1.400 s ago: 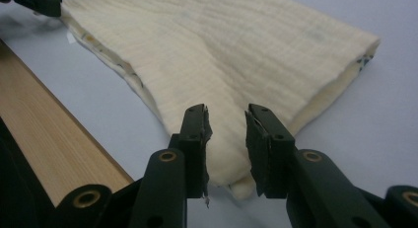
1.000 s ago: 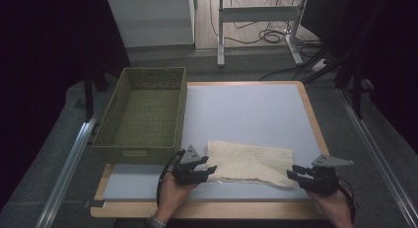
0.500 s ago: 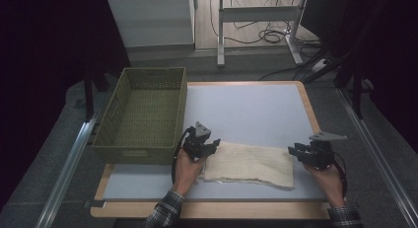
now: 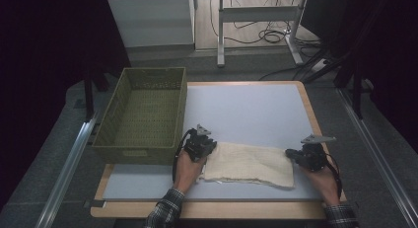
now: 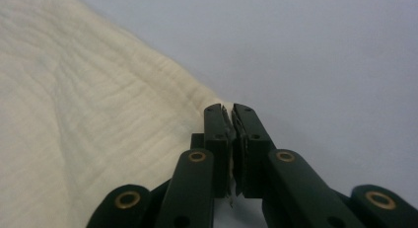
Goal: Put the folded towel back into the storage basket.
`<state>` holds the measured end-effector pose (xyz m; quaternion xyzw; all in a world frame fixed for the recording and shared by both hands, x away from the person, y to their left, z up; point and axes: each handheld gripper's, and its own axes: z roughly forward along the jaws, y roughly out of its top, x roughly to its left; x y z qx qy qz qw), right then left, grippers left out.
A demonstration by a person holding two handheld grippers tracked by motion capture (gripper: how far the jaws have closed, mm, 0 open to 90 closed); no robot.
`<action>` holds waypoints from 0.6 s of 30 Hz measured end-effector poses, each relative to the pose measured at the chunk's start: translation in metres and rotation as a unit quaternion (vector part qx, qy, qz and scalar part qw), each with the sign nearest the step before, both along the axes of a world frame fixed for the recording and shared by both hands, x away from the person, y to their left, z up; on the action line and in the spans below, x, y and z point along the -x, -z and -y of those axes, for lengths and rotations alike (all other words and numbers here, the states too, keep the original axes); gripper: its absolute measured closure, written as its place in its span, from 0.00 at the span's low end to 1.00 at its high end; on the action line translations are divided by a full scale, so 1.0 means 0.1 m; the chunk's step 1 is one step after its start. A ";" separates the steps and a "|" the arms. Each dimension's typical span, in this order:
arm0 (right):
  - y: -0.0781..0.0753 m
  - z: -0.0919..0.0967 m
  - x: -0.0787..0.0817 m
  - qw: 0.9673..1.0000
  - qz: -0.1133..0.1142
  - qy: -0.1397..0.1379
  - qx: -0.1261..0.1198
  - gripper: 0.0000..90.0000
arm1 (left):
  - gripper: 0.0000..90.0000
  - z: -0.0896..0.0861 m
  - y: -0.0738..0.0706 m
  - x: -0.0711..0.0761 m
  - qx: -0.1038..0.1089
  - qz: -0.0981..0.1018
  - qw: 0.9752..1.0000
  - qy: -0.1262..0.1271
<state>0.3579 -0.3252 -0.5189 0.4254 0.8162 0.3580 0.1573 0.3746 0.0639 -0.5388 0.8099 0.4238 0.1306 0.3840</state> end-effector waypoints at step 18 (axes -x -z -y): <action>-0.13 0.07 -0.56 0.999 0.014 0.027 0.018 0.90 | 0.76 -0.01 -0.08 0.00 0.018 0.010 1.000 0.016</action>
